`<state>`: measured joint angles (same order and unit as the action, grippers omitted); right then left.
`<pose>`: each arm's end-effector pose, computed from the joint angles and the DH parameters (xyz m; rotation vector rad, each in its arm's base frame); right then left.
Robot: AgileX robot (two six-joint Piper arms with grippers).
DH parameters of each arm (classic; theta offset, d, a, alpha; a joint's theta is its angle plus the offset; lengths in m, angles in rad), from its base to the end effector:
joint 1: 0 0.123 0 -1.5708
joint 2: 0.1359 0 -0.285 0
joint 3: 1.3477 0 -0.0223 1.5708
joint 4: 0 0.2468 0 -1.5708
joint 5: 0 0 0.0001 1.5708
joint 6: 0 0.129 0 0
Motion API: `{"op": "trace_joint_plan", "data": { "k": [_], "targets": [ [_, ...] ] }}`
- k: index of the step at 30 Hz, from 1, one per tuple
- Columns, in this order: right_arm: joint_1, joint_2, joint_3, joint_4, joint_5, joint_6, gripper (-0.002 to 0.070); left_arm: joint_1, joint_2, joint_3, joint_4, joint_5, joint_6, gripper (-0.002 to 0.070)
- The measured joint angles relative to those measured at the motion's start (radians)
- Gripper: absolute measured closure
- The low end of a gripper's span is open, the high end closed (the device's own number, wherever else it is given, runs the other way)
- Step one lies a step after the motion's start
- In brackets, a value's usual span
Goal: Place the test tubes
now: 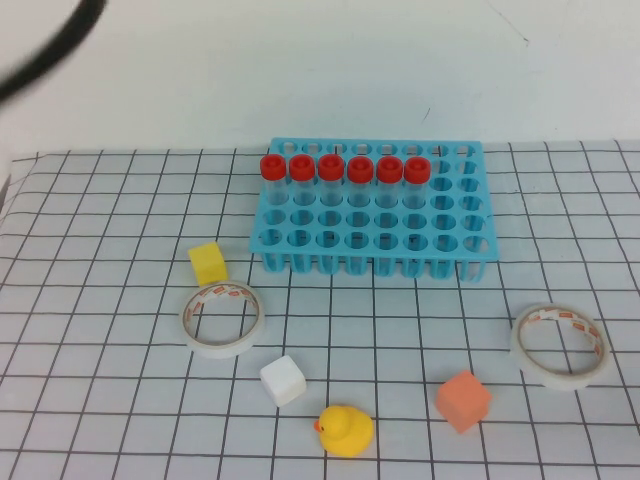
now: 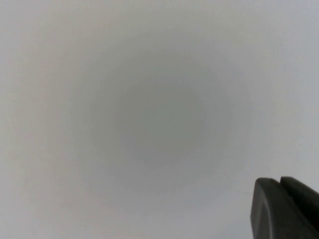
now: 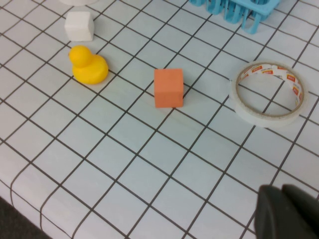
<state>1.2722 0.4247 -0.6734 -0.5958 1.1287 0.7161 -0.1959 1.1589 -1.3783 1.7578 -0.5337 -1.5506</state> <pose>0.0826 0.0459 0.3040 -0.6393 2.0987 0.3574 0.2430 -0.1139 0.5149 0.7142 1.2135 -0.3253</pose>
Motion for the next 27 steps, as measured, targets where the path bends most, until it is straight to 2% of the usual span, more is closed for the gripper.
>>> {"op": "trace_joint_plan", "data": {
  "k": [7,13,19,27],
  "targets": [
    [0.0,0.0,0.0,0.0,0.0,0.0,0.0678,0.07,-0.216,0.279,0.008,-0.048,0.0,0.0675],
    [0.0,0.0,0.0,0.0,0.0,0.0,0.0678,0.076,-0.395,0.53,0.012,-0.037,-0.011,0.0675],
    [0.0,0.0,0.0,0.0,0.0,0.0,0.0678,0.076,-0.599,0.765,0.012,-0.034,-0.111,0.0675],
    [0.0,0.0,0.0,0.0,0.0,0.0,0.0678,0.076,-0.865,0.946,0.012,0.021,-0.159,0.0675]
  ]
}}
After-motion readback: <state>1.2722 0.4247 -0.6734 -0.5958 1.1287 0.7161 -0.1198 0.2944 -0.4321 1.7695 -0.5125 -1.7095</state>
